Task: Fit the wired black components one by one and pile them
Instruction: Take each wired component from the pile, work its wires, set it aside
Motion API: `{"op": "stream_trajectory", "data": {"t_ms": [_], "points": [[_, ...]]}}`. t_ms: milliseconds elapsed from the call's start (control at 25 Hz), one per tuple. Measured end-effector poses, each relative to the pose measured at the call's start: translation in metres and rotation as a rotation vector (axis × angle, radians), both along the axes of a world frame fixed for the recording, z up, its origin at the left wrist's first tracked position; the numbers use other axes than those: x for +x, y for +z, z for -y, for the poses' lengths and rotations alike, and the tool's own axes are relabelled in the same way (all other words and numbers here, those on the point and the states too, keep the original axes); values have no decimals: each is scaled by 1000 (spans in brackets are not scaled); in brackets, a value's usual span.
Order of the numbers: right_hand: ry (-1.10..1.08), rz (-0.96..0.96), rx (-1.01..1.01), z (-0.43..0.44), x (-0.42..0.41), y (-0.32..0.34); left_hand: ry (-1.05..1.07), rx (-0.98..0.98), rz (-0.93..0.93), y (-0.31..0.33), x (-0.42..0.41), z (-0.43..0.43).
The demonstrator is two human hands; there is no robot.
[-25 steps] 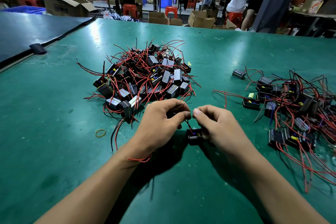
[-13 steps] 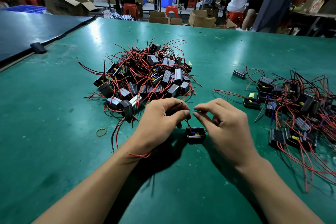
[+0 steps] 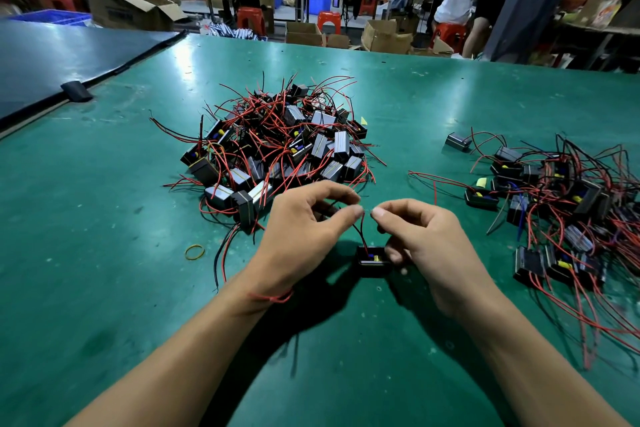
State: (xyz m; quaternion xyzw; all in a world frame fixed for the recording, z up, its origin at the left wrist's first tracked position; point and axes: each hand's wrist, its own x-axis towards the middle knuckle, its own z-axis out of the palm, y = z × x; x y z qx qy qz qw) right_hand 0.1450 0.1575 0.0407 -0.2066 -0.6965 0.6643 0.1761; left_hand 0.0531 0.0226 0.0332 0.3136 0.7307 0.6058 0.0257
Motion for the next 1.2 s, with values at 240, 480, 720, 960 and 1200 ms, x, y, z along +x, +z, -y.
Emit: {"op": "stream_trajectory", "data": {"t_ms": [240,480,720,960,1200], "points": [[8,40,19,-2,-4,-7,138,-20,77,-4,-14,5],[98,91,95,-4,-1,-8,63,-21,261,-10,-15,1],[100,83,157,-3,0,-7,-121,89,428,-6,-15,1],[175,66,55,1,-1,-5,-198,86,407,-9,-13,1],[84,58,142,-3,1,-7,-140,61,358,-10,-13,2]]}}
